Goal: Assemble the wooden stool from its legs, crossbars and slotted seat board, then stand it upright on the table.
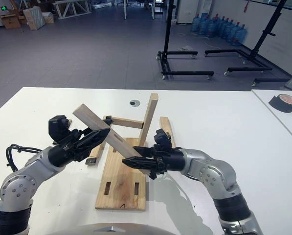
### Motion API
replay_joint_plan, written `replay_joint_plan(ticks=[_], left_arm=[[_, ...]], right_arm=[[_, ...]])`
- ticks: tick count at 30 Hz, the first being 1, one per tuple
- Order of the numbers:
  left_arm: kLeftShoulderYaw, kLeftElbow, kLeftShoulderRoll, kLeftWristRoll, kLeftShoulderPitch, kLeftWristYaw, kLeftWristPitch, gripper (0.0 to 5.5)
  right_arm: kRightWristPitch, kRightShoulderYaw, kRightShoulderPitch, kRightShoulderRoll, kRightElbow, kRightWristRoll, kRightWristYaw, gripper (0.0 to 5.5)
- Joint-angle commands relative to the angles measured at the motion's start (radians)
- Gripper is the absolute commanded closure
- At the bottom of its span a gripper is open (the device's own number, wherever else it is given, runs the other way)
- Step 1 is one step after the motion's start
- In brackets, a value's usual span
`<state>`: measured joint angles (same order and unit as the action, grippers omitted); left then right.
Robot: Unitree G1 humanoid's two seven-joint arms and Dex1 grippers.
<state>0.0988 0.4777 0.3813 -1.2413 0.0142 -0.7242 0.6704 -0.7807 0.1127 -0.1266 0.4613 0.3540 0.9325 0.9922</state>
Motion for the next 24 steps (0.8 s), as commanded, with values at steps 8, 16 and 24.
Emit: replay_joint_plan(ticks=[8,16,24], left_arm=[[0.006,0.032,0.021,-0.035,0.011,0.037,0.031,3.42],[0.067,-0.036,0.026,-0.033,0.049,0.063,0.011,3.44],[0.227,-0.136,0.215,0.088,0.099,-0.061,-0.028,3.46]], right_arm=[[0.042,-0.043,-0.002,-0.039,-0.034,-0.064,-0.083,3.47],[-0.042,-0.064,0.017,-0.016,0.011,-0.003,-0.119,2.54],[0.084,0.13,0.082,0.133,0.074,-0.378,-0.18,2.1]])
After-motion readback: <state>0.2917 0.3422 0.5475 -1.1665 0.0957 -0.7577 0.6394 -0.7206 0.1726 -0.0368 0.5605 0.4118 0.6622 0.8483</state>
